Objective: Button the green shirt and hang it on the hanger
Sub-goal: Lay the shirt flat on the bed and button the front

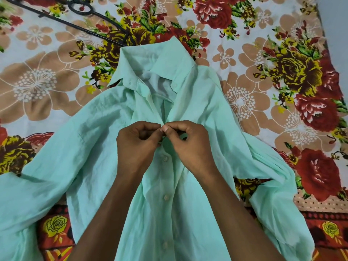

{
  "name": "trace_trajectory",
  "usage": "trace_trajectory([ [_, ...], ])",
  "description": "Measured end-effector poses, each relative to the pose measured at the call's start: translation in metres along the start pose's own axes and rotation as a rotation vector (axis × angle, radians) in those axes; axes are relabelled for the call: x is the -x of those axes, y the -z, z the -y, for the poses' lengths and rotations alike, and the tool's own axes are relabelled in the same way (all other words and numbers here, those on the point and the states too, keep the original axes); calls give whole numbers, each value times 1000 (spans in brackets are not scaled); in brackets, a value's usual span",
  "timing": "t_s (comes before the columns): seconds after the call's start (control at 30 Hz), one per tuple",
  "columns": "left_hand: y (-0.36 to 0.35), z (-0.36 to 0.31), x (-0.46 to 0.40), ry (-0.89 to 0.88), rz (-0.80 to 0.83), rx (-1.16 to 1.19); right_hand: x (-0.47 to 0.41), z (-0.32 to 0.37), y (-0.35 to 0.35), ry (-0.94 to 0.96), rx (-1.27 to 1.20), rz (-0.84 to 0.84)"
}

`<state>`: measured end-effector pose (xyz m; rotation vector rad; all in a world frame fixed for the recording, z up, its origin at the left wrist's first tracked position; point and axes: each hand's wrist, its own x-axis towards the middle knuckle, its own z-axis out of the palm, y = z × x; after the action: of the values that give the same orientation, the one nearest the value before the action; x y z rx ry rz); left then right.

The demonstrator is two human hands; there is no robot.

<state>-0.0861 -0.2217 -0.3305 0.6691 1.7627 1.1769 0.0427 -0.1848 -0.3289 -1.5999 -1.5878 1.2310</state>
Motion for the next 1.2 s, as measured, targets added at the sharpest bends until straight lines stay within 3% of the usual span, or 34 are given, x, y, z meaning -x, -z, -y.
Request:
trace_trajectory([
  [0.2,-1,0,1,73,10,129,0,1,-4,83,69,-70],
  [0.33,-3,-2,-1,222,45,266,-4,2,-3,30,166,-52],
  [0.43,-4,-2,-7,218,19,19,-13,9,8,-35,430,64],
  [0.5,-3,-8,-12,138,-51,-140,-22,20,15,35,575,42],
  [0.63,-8,-25,-41,52,-179,-159,-51,45,11,175,519,-44],
  [0.77,-24,-31,-70,7,-251,-363,-77,41,-4,0,637,9],
  [0.87,-31,-26,-76,-43,-301,-369,-81,26,-11,-65,685,-36],
  [0.97,-35,-20,-71,-51,-348,-189,-85,13,-10,-35,584,-115],
  [1.1,-39,-16,-61,60,-415,131,-82,5,-1,-60,98,-231],
  [1.2,-44,-19,-58,200,-417,364,-81,2,6,-99,-150,-188],
])
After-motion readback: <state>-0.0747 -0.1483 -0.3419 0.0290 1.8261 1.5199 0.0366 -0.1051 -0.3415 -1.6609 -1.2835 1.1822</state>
